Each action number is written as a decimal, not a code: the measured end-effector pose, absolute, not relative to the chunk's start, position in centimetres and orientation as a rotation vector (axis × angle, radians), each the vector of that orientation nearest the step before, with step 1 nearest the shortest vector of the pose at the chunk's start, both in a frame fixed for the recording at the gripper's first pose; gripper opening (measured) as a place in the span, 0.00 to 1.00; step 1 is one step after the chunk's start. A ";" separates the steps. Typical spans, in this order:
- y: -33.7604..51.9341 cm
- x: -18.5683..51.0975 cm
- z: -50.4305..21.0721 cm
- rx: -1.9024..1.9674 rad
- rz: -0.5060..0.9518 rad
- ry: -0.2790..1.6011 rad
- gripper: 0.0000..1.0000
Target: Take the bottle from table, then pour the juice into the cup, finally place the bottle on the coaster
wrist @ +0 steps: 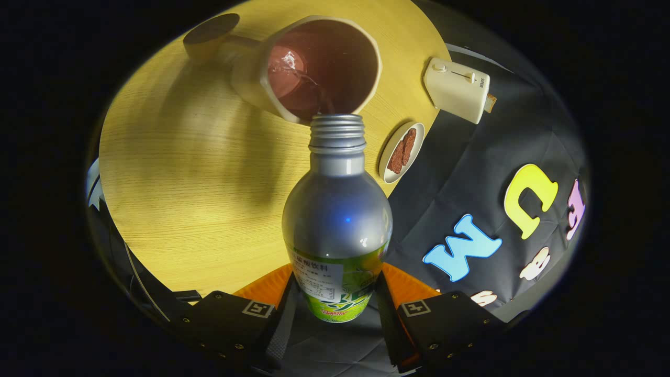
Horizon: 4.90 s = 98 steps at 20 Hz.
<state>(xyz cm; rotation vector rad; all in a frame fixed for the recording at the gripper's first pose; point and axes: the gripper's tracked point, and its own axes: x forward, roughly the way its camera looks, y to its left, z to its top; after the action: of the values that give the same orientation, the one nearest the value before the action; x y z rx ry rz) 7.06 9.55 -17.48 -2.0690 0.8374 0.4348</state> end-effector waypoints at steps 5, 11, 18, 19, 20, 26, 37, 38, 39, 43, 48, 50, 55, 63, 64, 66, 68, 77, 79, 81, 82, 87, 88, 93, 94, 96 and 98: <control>9.4 7.0 -16.8 -2.088 0.425 0.862 0.73; 10.1 6.9 -16.7 -2.111 0.445 0.890 0.73; 11.6 7.1 -16.4 -2.145 0.452 0.894 0.73; 11.7 7.0 -16.4 -2.152 0.452 0.895 0.73; 11.9 7.1 -16.3 -2.161 0.451 0.891 0.73; 11.9 7.1 -15.5 -2.188 0.431 0.896 0.73; 11.9 6.8 -15.4 -2.176 0.422 0.897 0.73; 11.8 6.8 -15.6 -2.163 0.424 0.899 0.73; 11.7 6.6 -15.9 -2.149 0.428 0.901 0.73; 11.6 6.2 -17.0 -2.098 0.456 0.906 0.73; 11.1 5.8 -18.8 -1.983 0.495 0.911 0.73; 10.9 5.6 -19.3 -1.898 0.513 0.917 0.73; 10.8 5.5 -20.4 -1.727 0.565 0.869 0.73; 9.8 5.0 -22.5 -1.496 0.620 0.848 0.73; 9.7 5.0 -22.6 -1.465 0.618 0.837 0.74; 9.3 4.8 -23.0 -1.395 0.621 0.833 0.73; 9.0 4.5 -23.6 -1.319 0.628 0.837 0.74; 8.2 3.7 -26.1 -0.957 0.653 0.862 0.74; 8.0 3.7 -26.6 -0.878 0.650 0.870 0.74; 8.0 4.2 -26.7 -0.816 0.640 0.858 0.74; 8.2 4.3 -26.7 -0.786 0.640 0.855 0.74; 9.0 5.7 -26.5 -0.653 0.629 0.812 0.74; 9.3 6.0 -26.3 -0.620 0.630 0.797 0.74; 10.3 7.4 -26.3 -0.443 0.607 0.749 0.74; 10.3 7.7 -26.2 -0.413 0.604 0.742 0.74; 10.4 8.3 -26.3 -0.352 0.601 0.726 0.74; 10.2 9.2 -26.2 -0.304 0.589 0.711 0.74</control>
<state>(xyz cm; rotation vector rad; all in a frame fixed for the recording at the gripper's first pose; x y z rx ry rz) 9.23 10.24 -26.20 -0.3043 0.7106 0.5886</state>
